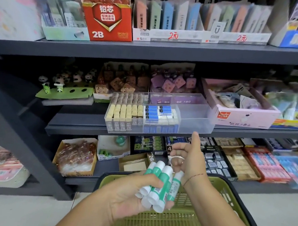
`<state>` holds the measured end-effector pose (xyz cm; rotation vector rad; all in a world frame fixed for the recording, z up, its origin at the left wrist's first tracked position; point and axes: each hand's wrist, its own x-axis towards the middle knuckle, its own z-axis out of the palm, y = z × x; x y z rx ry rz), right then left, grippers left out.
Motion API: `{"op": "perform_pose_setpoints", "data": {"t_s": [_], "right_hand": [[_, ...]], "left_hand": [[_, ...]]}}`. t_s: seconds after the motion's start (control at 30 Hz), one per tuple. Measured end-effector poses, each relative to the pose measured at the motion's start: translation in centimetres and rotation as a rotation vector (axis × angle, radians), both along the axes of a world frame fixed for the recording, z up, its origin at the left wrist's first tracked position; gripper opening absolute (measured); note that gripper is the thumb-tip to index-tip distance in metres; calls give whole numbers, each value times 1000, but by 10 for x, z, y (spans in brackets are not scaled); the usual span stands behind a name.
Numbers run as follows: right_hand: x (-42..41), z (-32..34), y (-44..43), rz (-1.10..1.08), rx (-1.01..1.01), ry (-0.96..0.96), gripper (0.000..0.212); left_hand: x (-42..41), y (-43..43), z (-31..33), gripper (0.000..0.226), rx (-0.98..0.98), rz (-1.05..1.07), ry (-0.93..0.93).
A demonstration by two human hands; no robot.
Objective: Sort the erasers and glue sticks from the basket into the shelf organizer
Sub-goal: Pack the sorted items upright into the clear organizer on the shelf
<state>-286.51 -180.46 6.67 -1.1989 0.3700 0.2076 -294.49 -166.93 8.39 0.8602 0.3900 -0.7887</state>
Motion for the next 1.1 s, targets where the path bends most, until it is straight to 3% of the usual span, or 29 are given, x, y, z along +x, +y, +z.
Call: {"op": "perform_pose_setpoints", "data": {"t_s": [0.13,0.27,0.33,0.5,0.6,0.73,0.93,1.1], "right_hand": [[5,2,3,63,-20,-51,62],[-1,1,4,148,-67,-218,27],[-7,-5,-1,235,-180,-337,22],[-25,-1,-12,312,-346,-503,57],[-30,-2,-5,180,-370,-636,72],[-31,-4,0,-52,-335,-757,65],[-34,0,-3,115,-464,-856,39],[-11,48,-8,189,-309,-745,31]], "left_hand": [[-5,-4,1,62,-115,-53,2],[-9,-11,5,51,-138,77,-34],[-7,-10,8,48,-111,119,-73],[-2,-7,10,59,-102,202,-116],[-5,-13,17,52,-114,186,-157],[-6,-20,21,53,-137,258,-149],[-2,-14,30,46,-142,357,-245],[14,0,40,49,-144,518,-223]]}}
